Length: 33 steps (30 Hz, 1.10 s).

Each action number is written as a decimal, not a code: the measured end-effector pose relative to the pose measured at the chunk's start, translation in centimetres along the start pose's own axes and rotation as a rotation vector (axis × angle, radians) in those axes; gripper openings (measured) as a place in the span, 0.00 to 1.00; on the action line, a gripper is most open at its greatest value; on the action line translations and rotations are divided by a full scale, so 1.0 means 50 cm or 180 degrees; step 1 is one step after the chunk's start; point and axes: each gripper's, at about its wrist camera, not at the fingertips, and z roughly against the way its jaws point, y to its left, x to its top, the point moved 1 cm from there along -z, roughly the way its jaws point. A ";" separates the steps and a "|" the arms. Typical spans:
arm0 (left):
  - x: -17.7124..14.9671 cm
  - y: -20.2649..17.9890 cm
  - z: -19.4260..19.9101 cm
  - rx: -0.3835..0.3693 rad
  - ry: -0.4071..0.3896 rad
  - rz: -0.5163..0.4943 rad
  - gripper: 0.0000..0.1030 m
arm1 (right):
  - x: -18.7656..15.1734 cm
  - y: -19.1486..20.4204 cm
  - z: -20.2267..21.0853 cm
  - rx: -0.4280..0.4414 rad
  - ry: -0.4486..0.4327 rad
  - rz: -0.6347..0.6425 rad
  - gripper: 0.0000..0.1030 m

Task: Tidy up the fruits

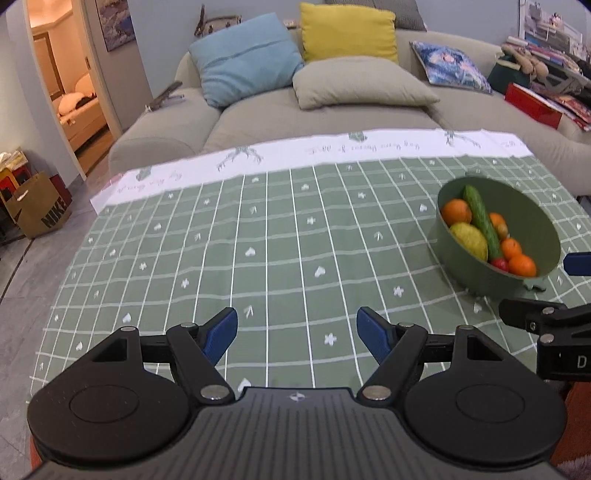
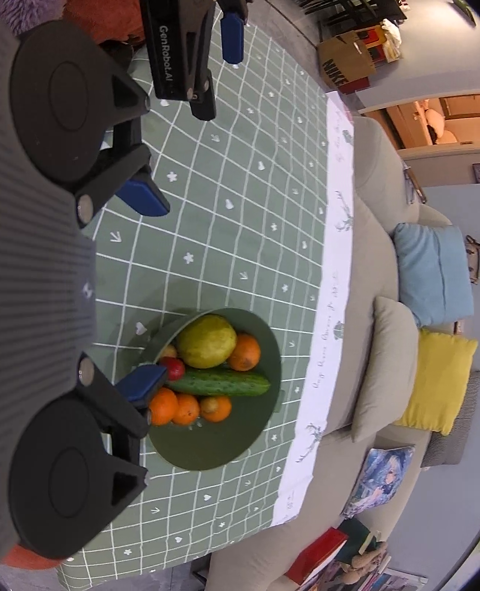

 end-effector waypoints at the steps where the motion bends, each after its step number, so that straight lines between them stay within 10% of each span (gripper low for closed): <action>1: -0.003 0.000 -0.001 -0.0013 0.0022 -0.0003 0.84 | -0.002 0.000 -0.004 0.0004 0.0021 -0.0004 0.82; 33: -0.002 0.001 0.002 0.0021 0.0046 -0.0046 0.84 | -0.006 -0.001 -0.009 0.0003 0.0027 0.0002 0.87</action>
